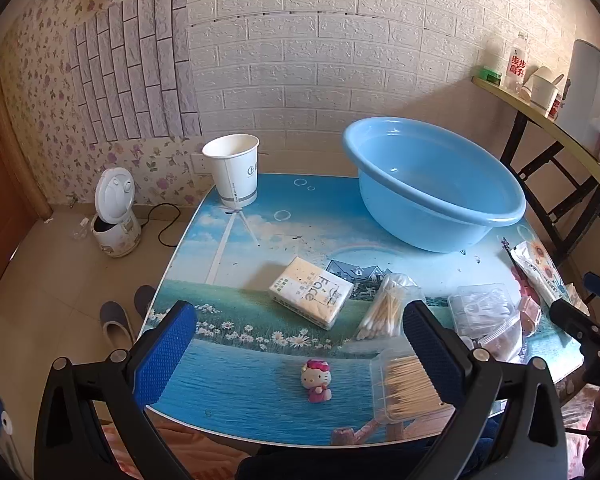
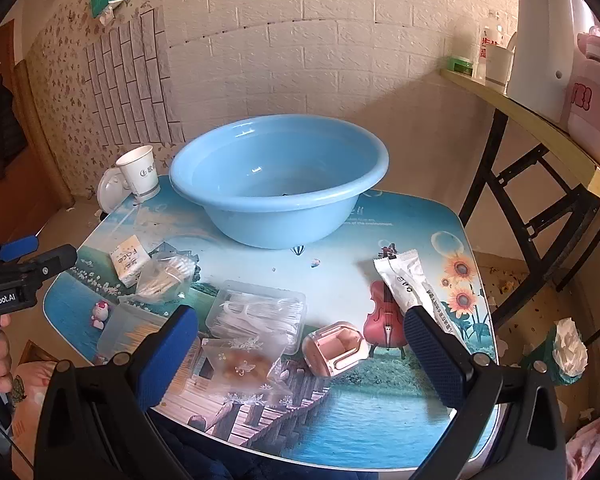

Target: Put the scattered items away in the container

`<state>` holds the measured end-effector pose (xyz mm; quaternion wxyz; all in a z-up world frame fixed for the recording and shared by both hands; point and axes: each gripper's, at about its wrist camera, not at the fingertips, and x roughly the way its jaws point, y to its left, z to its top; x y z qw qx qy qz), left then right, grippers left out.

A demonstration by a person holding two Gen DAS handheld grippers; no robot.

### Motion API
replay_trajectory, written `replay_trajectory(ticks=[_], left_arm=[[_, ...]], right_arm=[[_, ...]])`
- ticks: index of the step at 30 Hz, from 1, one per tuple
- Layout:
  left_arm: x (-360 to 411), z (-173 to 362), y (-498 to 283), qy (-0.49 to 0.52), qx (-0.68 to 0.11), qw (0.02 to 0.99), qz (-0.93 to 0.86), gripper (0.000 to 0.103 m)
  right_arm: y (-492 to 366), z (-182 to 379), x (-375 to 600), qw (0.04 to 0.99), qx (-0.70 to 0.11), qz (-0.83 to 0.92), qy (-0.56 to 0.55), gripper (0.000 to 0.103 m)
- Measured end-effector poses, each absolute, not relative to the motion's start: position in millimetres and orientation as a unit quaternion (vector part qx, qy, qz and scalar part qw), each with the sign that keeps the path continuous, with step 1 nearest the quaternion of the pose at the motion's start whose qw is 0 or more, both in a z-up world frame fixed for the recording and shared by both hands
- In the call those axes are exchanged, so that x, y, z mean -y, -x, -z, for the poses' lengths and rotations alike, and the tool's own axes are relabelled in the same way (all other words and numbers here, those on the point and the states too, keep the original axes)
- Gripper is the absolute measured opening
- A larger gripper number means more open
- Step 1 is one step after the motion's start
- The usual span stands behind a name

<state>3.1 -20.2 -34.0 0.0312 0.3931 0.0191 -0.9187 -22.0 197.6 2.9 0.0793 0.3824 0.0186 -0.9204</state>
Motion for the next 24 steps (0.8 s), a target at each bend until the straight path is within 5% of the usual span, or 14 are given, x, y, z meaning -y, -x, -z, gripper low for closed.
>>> replay_trajectory(ticks=[24], left_arm=[[44.7,75.0,-18.5,-0.42,-0.012,0.038,0.907,0.103]], right_arm=[[22.9,11.9,-243.0,0.024,-0.013,0.916,-0.4,0.103]])
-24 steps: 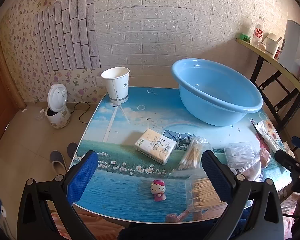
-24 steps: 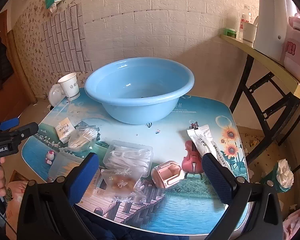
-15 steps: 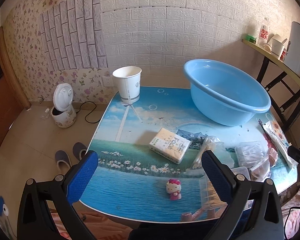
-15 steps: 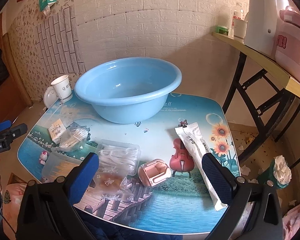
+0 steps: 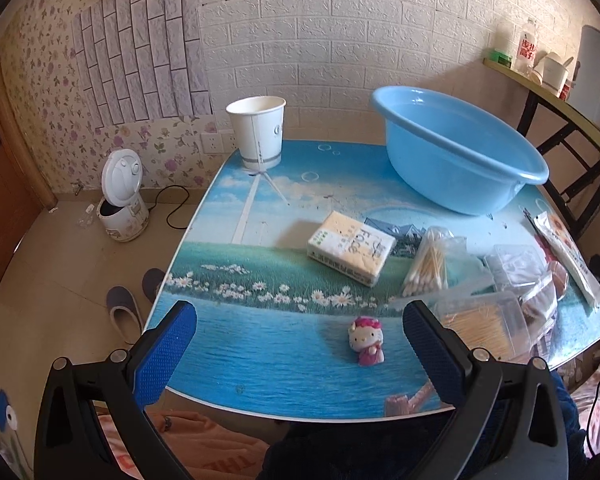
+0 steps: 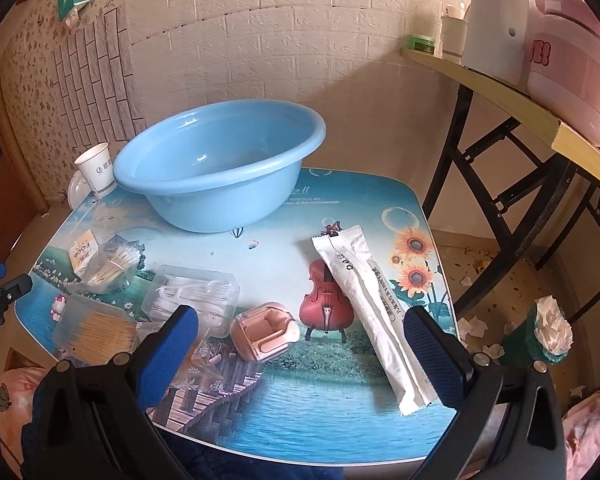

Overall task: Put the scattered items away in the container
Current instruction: 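Grasp the Hello Kitty figurine with the left gripper while the right grasps the white sachet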

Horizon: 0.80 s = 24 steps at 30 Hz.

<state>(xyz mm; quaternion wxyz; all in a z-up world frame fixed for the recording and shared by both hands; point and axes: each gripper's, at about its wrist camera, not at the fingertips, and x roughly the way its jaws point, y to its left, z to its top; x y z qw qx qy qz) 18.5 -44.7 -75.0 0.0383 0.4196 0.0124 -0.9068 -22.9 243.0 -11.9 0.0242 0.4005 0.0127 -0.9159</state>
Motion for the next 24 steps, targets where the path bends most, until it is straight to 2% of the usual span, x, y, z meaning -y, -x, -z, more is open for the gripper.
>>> replay_trajectory(ticks=[12,14,17,24], left_arm=[[42.4,99.5,-23.2,-0.431,-0.009,0.038,0.901,0.103],[41.0,102.8,-21.8,-0.434,-0.009,0.037,0.9,0.1],[38.7,106.9,-19.7,-0.437,-0.009,0.034,0.899,0.09],[35.1,109.7,-18.7,-0.437,-0.012,0.031,0.899,0.089]], right_arm=[[27.7,24.3,-273.0,-0.004,-0.009,0.912,-0.41,0.103],[29.4,27.0,-278.9,-0.009,-0.009,0.911,-0.412,0.1],[32.8,32.9,-285.4,-0.014,-0.012,0.909,-0.417,0.096],[41.9,56.3,-287.6,-0.027,-0.022,0.9,-0.434,0.086]])
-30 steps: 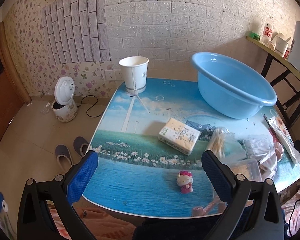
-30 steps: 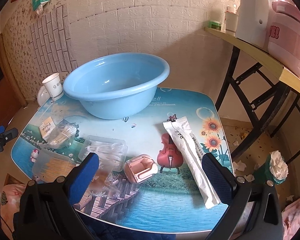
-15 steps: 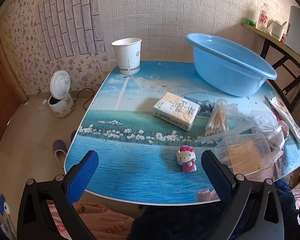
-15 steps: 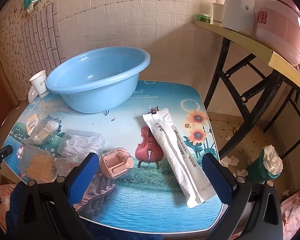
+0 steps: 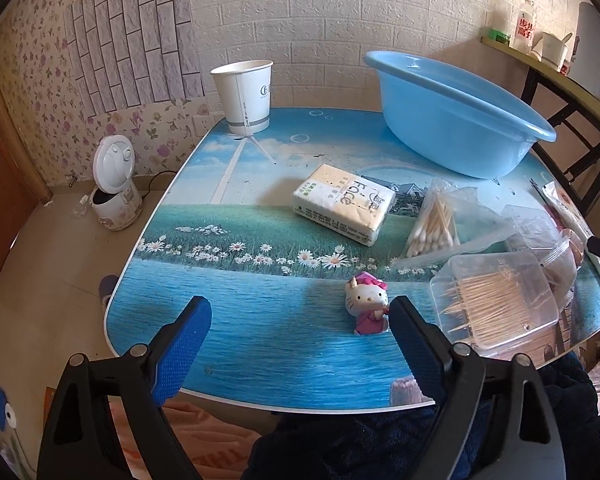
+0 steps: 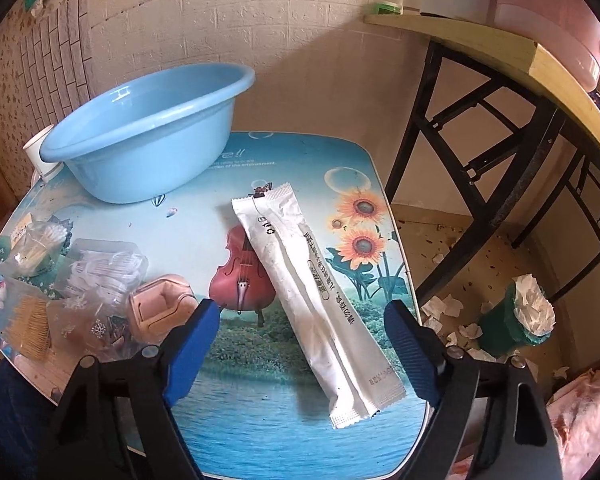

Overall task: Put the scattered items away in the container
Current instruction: 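Grasp the Hello Kitty figurine with the left gripper while the right grasps the white sachet, then carry the figurine and white sachet over the blue basin with both grippers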

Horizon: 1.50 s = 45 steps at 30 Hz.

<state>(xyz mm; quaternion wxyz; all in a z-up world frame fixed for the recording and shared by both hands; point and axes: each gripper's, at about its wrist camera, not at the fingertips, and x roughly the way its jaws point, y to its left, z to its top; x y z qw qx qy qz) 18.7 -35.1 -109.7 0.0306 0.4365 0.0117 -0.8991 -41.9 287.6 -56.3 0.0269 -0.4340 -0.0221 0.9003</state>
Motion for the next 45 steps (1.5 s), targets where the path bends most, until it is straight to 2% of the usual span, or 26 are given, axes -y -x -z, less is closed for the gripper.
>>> replay_trajectory(ticks=[8,10,13,14,24,27,30,32,35,37,39,41,45], left_arm=[[26.2,114.0,-15.3,-0.439,-0.006,0.022,0.898,0.086],[24.5,115.5,-14.9,-0.439,-0.004,0.021,0.898,0.085],[22.5,118.7,-13.5,-0.444,-0.001,0.018,0.896,0.069],[22.5,119.9,-13.2,-0.445,-0.002,0.017,0.895,0.068],[18.2,122.5,-14.9,-0.425,-0.01,0.007,0.905,0.062],[15.4,122.3,-15.3,-0.419,-0.007,0.002,0.908,0.056],[13.1,121.2,-16.2,-0.416,-0.007,-0.003,0.909,0.048],[12.0,120.4,-17.3,-0.414,-0.007,-0.003,0.91,0.038],[11.2,119.7,-17.9,-0.413,-0.007,-0.002,0.911,0.024],[11.0,119.5,-17.9,-0.414,-0.007,-0.003,0.91,0.023],[11.2,119.4,-17.7,-0.415,-0.008,-0.003,0.91,0.022],[11.1,119.2,-17.2,-0.418,-0.009,-0.002,0.909,0.022],[11.5,118.3,-15.4,-0.425,-0.016,0.002,0.905,0.022]], right_arm=[[54.8,71.1,-290.4,0.025,0.027,-0.898,0.438,0.085],[57.9,71.8,-292.0,0.02,0.023,-0.899,0.437,0.082],[63.5,75.4,-294.4,0.017,0.017,-0.897,0.441,0.075],[65.1,76.5,-295.1,0.016,0.016,-0.896,0.443,0.074],[72.8,81.4,-298.5,0.01,0.005,-0.9,0.435,0.074],[75.0,82.4,-301.4,0.005,-0.007,-0.901,0.434,0.068],[74.5,81.8,-303.0,0.004,-0.007,-0.903,0.43,0.058],[72.7,81.4,-303.3,0.003,-0.005,-0.903,0.429,0.051],[68.9,80.4,-302.1,-0.007,-0.001,-0.902,0.432,0.047],[65.0,80.1,-300.3,-0.012,0.002,-0.901,0.433,0.045],[60.8,79.3,-297.8,-0.017,0.006,-0.901,0.434,0.039],[57.5,78.5,-296.4,-0.02,0.006,-0.899,0.438,0.028],[54.8,76.1,-299.0,-0.021,-0.013,-0.894,0.448,0.019]])
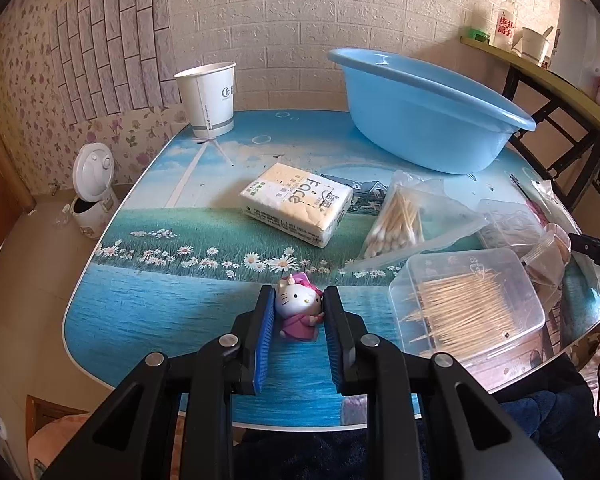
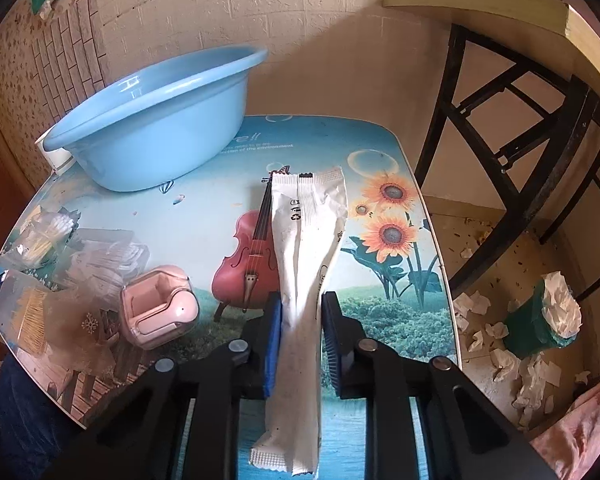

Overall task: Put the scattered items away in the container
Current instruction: 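Carry the figurine and white sachet over the blue basin with both grippers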

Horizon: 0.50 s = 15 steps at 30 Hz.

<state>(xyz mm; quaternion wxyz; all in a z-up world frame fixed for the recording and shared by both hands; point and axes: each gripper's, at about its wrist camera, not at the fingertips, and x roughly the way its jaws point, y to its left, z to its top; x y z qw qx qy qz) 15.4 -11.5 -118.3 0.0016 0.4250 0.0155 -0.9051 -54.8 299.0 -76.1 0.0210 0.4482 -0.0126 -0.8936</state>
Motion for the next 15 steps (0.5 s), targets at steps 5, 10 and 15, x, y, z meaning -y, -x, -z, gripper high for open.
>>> replay_trajectory(ticks=[5,10,15], left_arm=[[12.3,113.0,-14.2,-0.426,-0.018,0.006,0.904,0.022],[16.3,100.1,-12.6,-0.415,-0.026,0.012,0.909,0.022],[23.3,84.1,-13.6,-0.405,-0.035,0.023,0.913,0.022]], right_arm=[[48.5,66.9,-296.9,0.032,0.027,0.893,-0.448,0.011],[40.3,47.7,-288.5,0.047,0.029,0.901,-0.43,0.01],[32.4,29.9,-283.5,0.061,0.05,0.905,-0.419,0.009]])
